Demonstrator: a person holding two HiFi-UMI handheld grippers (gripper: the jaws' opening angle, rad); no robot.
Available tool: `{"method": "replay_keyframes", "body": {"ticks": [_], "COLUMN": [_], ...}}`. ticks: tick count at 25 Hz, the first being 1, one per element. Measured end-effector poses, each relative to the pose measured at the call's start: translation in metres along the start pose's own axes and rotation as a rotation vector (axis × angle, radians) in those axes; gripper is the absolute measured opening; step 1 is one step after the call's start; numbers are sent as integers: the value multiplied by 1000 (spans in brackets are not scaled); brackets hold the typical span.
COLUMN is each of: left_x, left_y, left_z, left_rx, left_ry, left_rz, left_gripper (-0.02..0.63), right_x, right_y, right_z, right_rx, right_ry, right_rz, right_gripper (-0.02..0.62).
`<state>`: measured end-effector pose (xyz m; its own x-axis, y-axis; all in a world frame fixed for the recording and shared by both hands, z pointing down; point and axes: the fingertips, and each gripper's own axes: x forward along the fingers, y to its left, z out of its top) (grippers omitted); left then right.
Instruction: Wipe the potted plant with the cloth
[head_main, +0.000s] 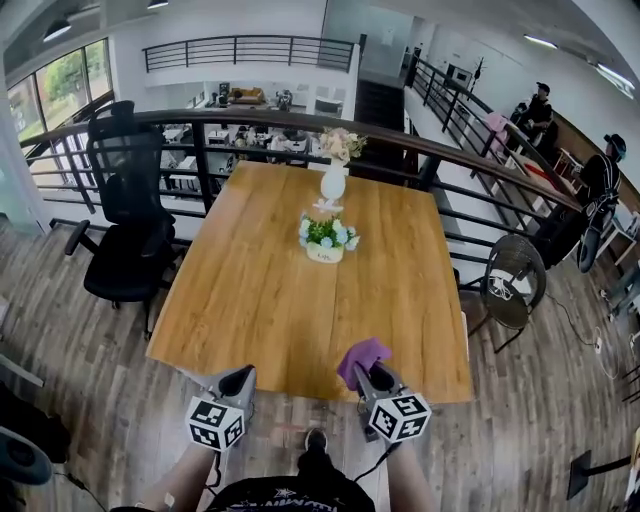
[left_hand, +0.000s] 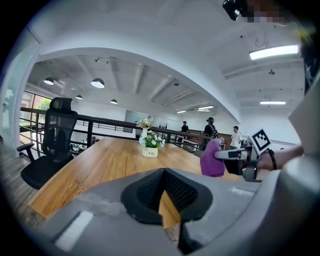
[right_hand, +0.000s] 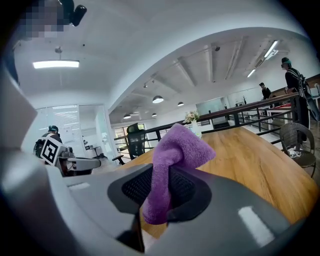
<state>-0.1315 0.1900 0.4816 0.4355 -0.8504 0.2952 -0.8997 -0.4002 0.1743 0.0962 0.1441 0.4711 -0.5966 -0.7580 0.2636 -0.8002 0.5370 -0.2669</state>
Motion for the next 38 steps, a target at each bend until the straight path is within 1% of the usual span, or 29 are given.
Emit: {"method": "replay_keyframes", "body": {"ticks": [3,6,11,19,24,29,33,38], "left_x": [28,53,90,141,159,177,202,238], "left_y": [2,2,6,18,31,37,45,58], "left_z": [16,27,44,75,94,107,112,122], "left_rx": [2,8,20,24,36,59,64,88], "left_ry": [-11,-15,-17,-53,-76,-70,-67,-49], "left_rz": [21,35,62,123,155,150,119,79], "left_gripper": [2,2,2,2,2,2,2,2], "right_x": [20,37,60,92,104,111,116,128], "right_y": [-25,-46,-85,-145,-176,-202,-223,-240], "right_z": [18,27,43,69,77,89,91,109], "right_rx": [12,6,5,-6,11,4,-2,-47], "right_ry": [-13,-4,0,0,6,4,22,35], "right_rz": [16,37,48,56,33,7,-45,-82], "right_gripper": [83,84,84,84,83,84,84,84]}}
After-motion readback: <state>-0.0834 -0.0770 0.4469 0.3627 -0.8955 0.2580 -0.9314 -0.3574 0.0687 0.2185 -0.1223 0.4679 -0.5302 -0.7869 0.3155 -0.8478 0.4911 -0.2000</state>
